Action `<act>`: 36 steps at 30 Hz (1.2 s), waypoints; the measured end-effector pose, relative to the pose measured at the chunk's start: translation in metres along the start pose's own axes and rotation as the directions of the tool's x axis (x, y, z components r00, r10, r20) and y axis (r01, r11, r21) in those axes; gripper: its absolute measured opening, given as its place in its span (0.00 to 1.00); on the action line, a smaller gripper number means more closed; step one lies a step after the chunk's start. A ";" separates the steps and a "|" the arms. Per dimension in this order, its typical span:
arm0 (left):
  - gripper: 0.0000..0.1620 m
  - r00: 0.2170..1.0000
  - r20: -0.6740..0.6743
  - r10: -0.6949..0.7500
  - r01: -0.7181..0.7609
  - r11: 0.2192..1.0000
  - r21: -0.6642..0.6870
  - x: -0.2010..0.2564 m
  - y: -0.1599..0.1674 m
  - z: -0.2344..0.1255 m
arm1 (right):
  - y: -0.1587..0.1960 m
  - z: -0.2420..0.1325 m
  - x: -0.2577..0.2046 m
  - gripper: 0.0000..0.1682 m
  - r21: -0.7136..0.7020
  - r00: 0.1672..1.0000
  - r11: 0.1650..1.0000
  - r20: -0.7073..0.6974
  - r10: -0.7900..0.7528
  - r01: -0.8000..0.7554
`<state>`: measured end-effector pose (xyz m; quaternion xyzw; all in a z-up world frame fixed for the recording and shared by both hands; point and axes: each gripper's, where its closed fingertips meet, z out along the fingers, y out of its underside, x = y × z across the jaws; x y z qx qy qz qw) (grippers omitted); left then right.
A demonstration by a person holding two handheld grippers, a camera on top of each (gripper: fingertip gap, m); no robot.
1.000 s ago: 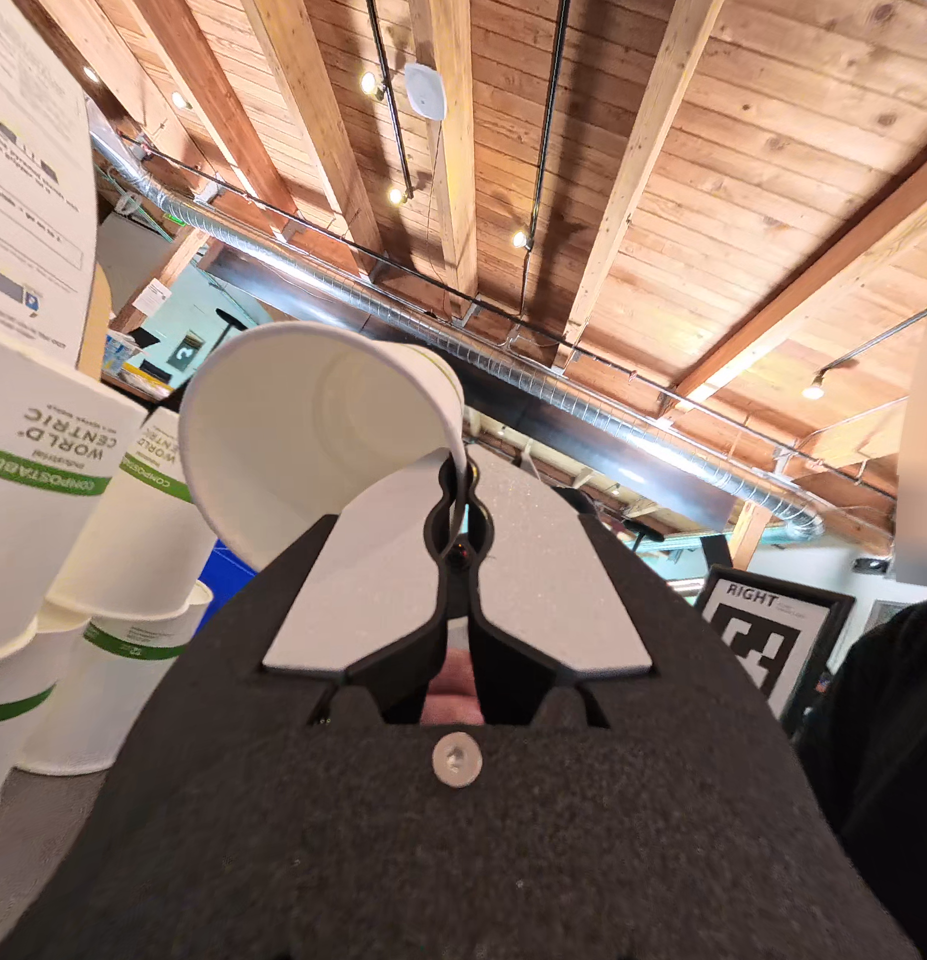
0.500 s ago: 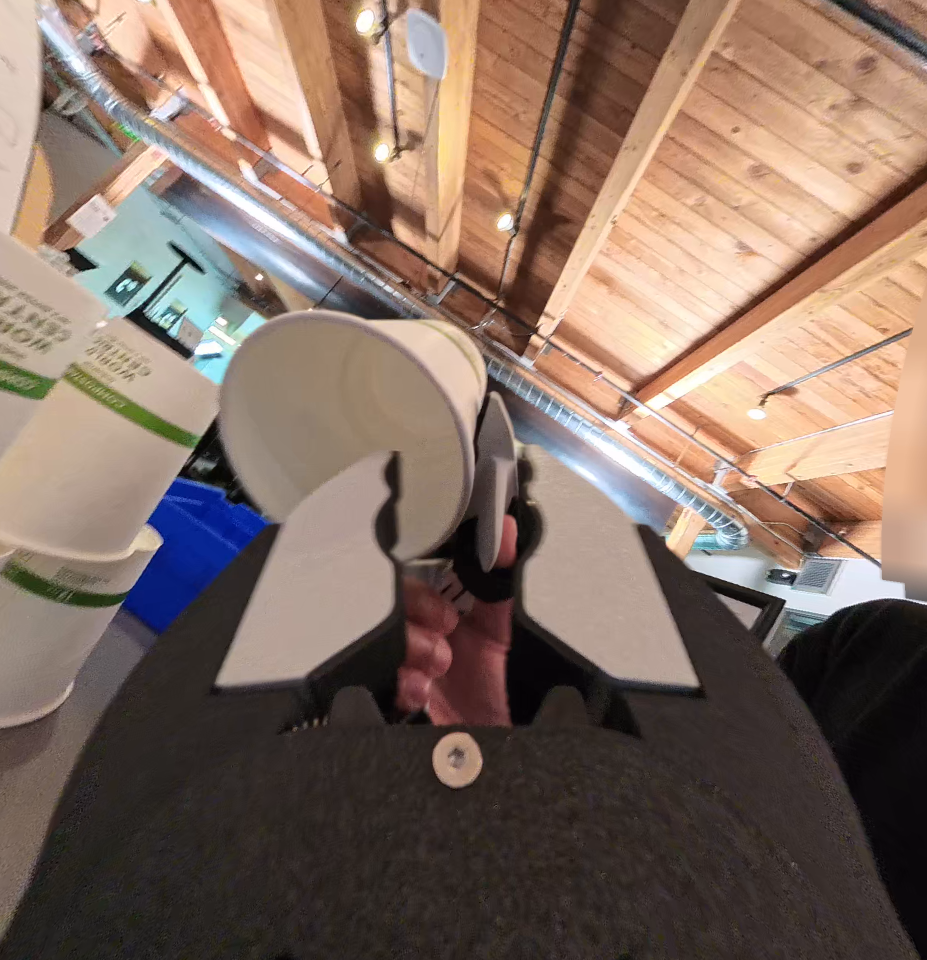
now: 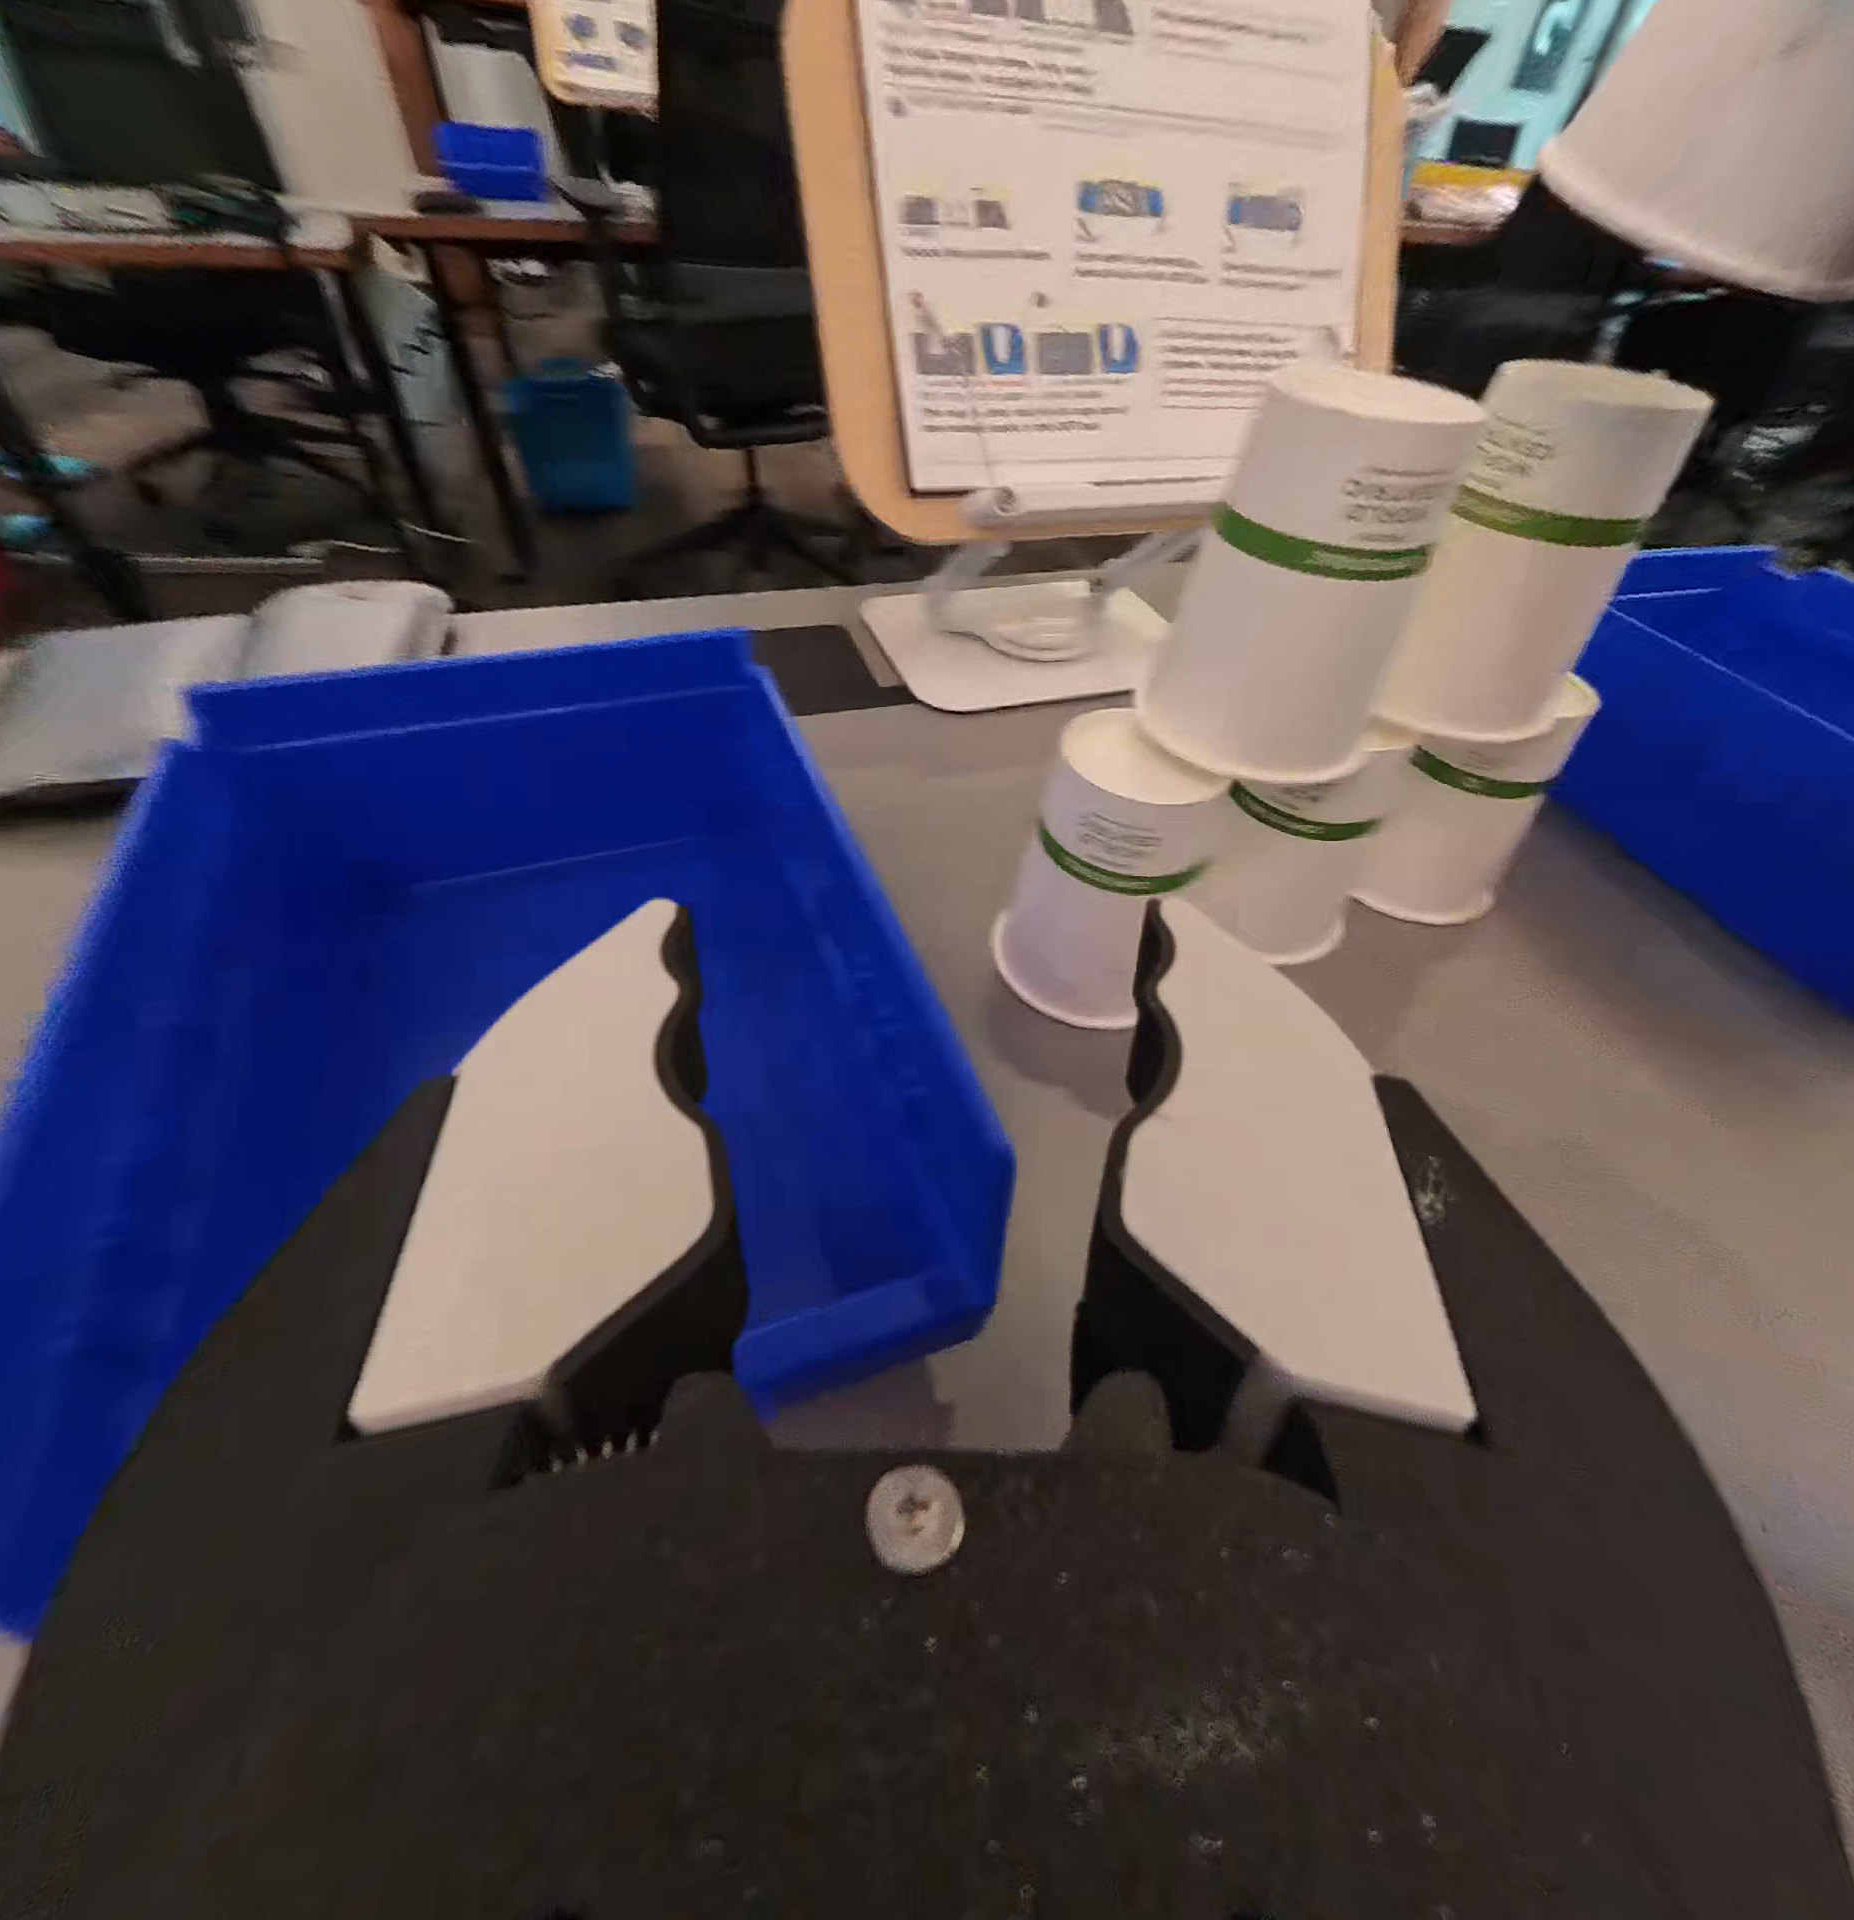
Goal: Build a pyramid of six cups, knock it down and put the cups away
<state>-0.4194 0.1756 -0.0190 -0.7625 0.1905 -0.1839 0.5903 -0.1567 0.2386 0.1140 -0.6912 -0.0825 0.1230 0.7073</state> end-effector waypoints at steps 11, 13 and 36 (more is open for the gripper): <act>0.46 0.999 -0.038 0.023 -0.024 0.999 -0.024 0.025 0.010 0.009 | 0.033 0.042 0.005 0.50 -0.207 0.998 0.976 -0.046 0.053 -0.061; 0.46 0.998 -0.052 0.032 -0.033 0.999 -0.025 0.031 0.011 0.010 | 0.038 0.043 0.007 0.50 -0.216 0.997 0.974 -0.047 0.064 -0.072; 0.50 0.984 -0.155 0.092 -0.100 0.994 -0.041 0.071 0.020 0.018 | -0.019 -0.034 0.002 0.60 -0.053 0.993 0.997 0.110 -0.046 0.052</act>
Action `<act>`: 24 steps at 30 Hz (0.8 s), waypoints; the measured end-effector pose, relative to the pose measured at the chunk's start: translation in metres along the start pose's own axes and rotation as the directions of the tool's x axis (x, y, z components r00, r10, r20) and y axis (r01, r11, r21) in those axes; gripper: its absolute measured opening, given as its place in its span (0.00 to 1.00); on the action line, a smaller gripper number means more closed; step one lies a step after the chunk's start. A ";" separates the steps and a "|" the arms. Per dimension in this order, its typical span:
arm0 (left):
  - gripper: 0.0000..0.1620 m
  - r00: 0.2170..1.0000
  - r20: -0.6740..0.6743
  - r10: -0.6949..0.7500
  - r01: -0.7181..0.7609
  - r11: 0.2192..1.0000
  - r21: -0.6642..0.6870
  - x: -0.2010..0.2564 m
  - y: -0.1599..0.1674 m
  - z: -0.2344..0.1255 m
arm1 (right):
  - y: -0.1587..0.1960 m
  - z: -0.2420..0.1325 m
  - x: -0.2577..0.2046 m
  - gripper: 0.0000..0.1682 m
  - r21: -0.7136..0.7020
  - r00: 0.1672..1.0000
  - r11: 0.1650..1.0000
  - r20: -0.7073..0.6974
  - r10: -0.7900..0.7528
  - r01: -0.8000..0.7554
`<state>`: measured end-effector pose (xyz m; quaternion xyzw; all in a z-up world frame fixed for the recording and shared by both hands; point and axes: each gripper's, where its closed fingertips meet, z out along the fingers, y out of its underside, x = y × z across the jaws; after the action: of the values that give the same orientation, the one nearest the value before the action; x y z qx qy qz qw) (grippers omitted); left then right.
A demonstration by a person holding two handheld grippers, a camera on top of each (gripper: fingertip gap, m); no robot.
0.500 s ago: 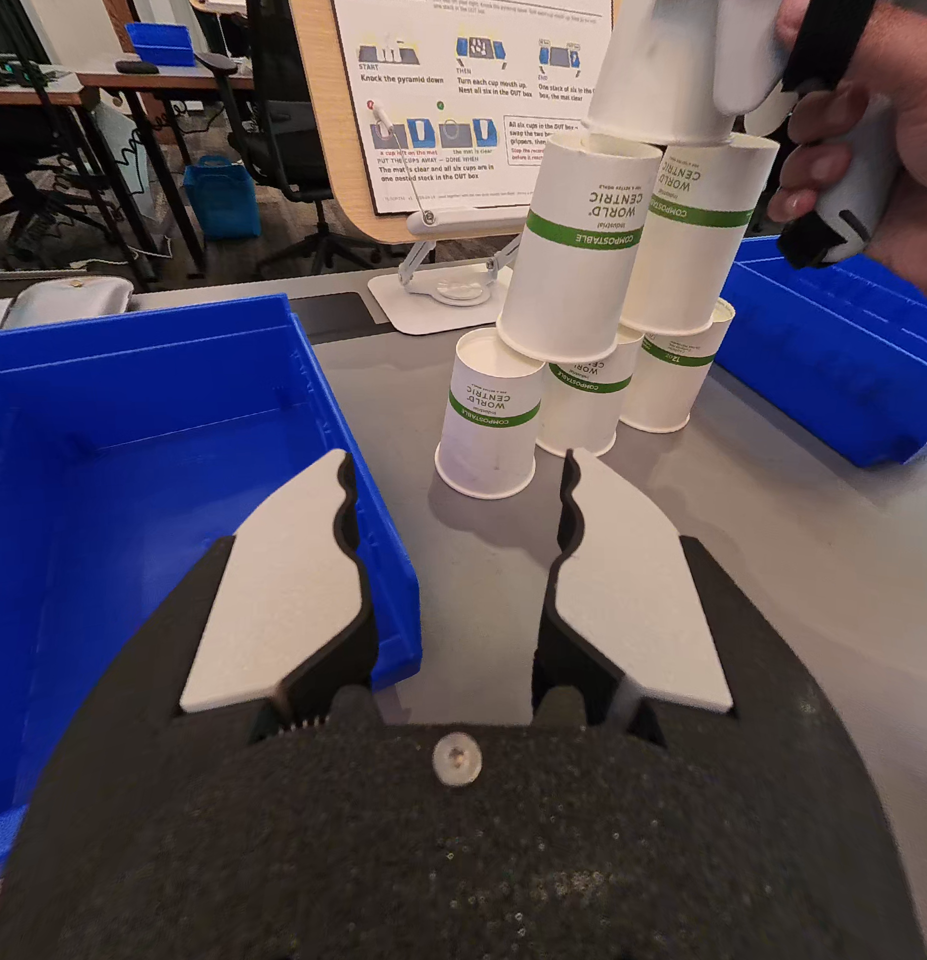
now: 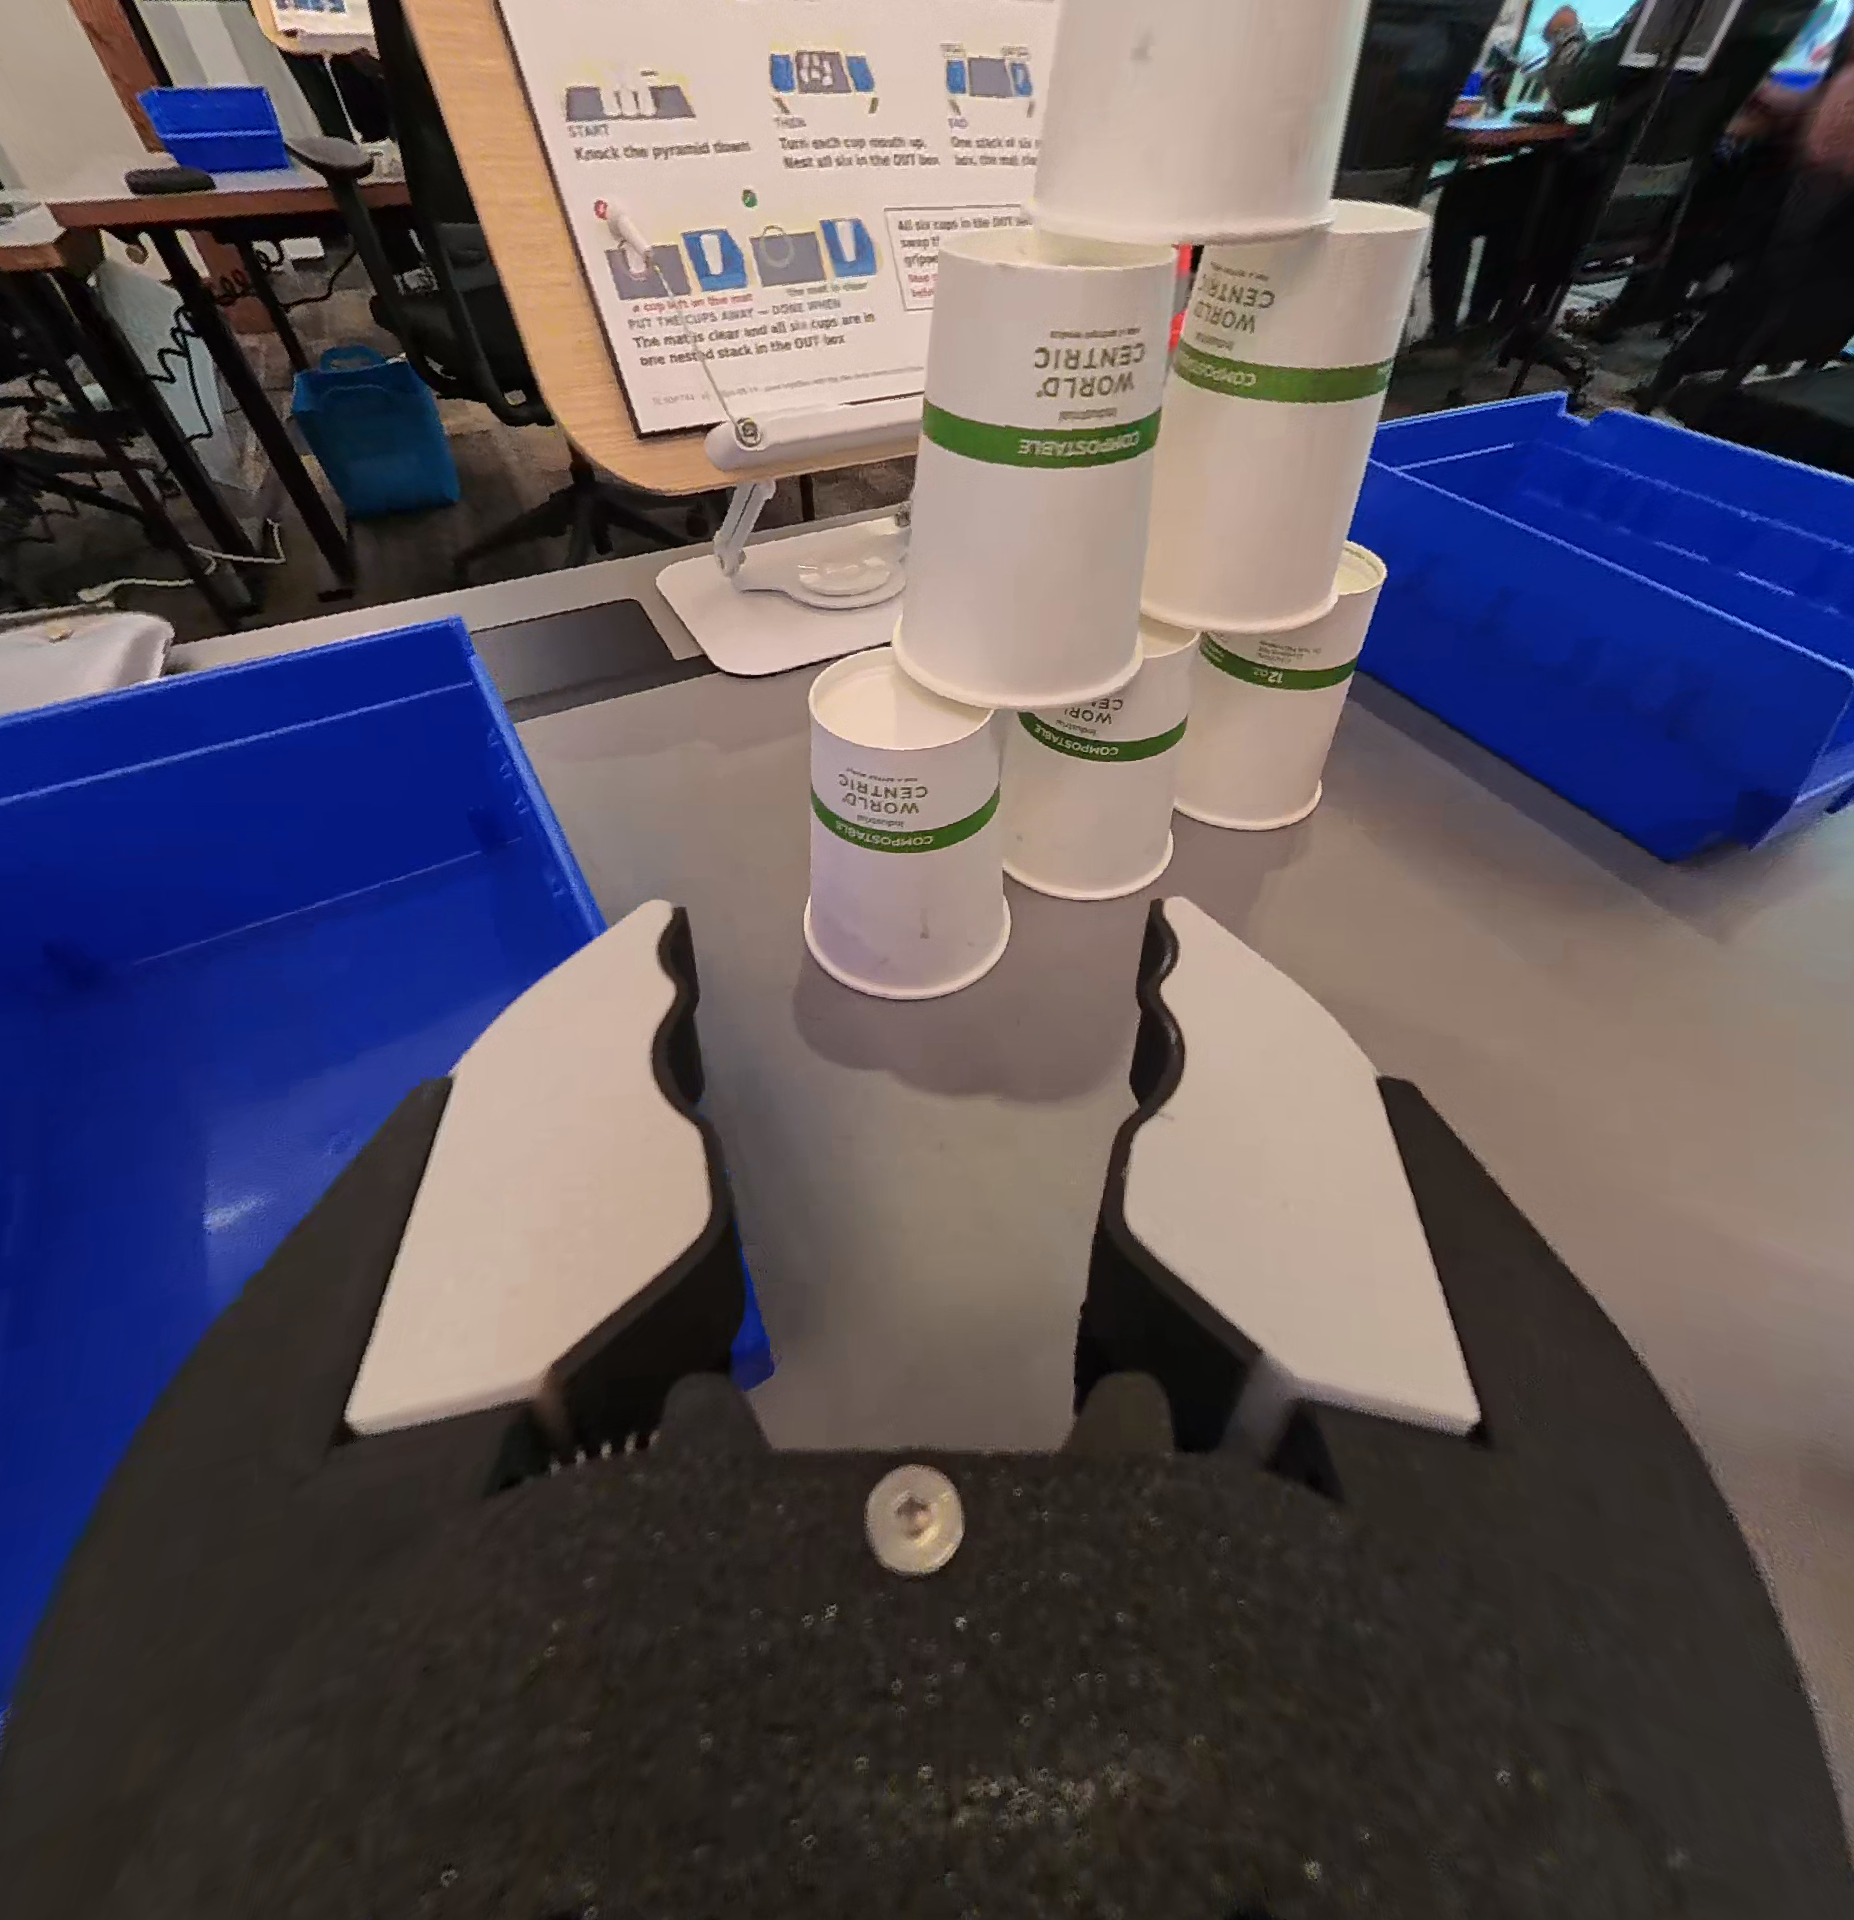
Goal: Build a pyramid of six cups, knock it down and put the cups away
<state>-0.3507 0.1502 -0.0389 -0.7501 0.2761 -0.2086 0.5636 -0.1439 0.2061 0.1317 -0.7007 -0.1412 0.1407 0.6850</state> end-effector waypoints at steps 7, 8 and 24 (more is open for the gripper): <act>0.47 0.994 -0.105 0.008 -0.012 0.999 -0.032 0.048 0.016 0.001 | 0.115 -0.088 -0.046 0.54 -0.198 0.974 0.971 0.204 -0.095 0.137; 0.47 0.993 -0.116 0.016 -0.021 0.999 -0.043 0.056 0.024 -0.001 | 0.140 -0.098 -0.053 0.52 -0.229 0.972 0.964 0.222 -0.082 0.134; 0.45 0.995 -0.094 0.027 -0.038 0.993 -0.112 0.096 0.084 -0.009 | 0.258 -0.168 -0.068 0.40 -0.332 0.988 0.940 0.150 -0.033 0.082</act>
<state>-0.2987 0.0637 -0.1169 -0.7661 0.3252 -0.2176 0.5099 -0.1394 0.0192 -0.1227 -0.7914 -0.2322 0.1440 0.5469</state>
